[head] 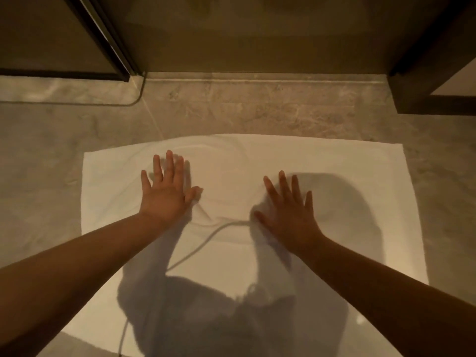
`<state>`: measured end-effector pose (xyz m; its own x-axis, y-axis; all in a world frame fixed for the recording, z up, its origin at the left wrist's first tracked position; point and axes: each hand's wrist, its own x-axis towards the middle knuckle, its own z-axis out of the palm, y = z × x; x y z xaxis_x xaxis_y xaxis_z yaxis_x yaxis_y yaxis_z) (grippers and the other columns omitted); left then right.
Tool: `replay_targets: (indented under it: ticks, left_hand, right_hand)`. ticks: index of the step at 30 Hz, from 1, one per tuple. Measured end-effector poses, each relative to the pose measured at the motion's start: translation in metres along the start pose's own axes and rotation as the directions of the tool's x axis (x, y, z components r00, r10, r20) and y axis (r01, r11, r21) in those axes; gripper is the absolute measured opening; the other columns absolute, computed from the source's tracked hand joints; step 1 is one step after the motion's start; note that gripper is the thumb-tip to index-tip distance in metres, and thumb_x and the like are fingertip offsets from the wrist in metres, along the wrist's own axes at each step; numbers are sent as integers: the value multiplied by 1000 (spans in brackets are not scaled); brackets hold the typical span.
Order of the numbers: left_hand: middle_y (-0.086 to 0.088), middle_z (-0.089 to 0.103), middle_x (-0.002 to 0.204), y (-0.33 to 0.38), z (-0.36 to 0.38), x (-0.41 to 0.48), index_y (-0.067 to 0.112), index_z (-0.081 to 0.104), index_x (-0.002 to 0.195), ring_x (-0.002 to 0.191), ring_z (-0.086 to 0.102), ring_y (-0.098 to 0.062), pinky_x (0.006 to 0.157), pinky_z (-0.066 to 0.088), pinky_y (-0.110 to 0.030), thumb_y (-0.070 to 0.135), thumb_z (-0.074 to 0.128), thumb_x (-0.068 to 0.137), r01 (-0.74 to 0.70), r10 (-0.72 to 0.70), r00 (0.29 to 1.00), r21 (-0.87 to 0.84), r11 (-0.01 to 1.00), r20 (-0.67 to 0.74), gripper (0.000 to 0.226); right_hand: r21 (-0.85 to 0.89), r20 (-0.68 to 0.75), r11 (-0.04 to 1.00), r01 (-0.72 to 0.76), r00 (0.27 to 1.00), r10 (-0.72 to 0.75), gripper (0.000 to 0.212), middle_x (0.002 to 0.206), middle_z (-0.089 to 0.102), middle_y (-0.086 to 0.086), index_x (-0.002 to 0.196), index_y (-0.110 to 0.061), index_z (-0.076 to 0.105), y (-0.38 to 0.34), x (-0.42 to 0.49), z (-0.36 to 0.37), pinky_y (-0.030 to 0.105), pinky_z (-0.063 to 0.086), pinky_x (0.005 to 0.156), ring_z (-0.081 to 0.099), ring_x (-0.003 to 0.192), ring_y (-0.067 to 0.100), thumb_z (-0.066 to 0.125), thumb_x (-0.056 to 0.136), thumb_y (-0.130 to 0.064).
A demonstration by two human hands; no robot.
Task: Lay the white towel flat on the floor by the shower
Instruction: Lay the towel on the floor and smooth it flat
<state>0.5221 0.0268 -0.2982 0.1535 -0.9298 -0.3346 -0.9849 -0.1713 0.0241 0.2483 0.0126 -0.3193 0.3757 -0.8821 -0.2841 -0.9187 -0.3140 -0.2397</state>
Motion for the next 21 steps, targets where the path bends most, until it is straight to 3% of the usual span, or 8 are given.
replay_targets:
  ticks: [3,5,14,21]
  left_hand:
    - [-7,-10,160,-28,-3,-1,22,-2,152,146,-9,-31,115,5,-56,59,20,95,191,-170,978,-196,962,118,72]
    - [-7,-11,160,-38,-2,2,27,-1,152,146,-12,-32,114,3,-57,66,15,91,212,-171,966,-218,953,195,74]
    - [-8,-31,154,-62,11,23,32,-21,146,140,-27,-35,111,-6,-61,87,-5,64,54,-35,976,-81,995,213,100]
    - [-1,-36,152,-88,10,43,36,-27,142,140,-30,-29,112,-4,-62,88,-4,64,-136,124,976,59,989,179,97]
  right_hand:
    - [29,137,993,-118,984,113,78,158,-15,5,147,-33,-8,-25,12,8,66,2,107,-16,142,33,14,84,-73]
    - [27,154,984,-176,973,170,76,156,-22,2,147,-35,-12,-31,17,13,67,-1,106,-21,141,32,16,85,-71]
    - [-68,129,982,-175,975,183,84,149,-38,-3,137,-40,-33,-24,12,18,64,-10,107,-34,136,26,1,71,-79]
    - [-90,114,987,-135,983,145,81,146,-39,-6,135,-45,-33,3,24,13,64,-11,105,-37,133,23,2,72,-82]
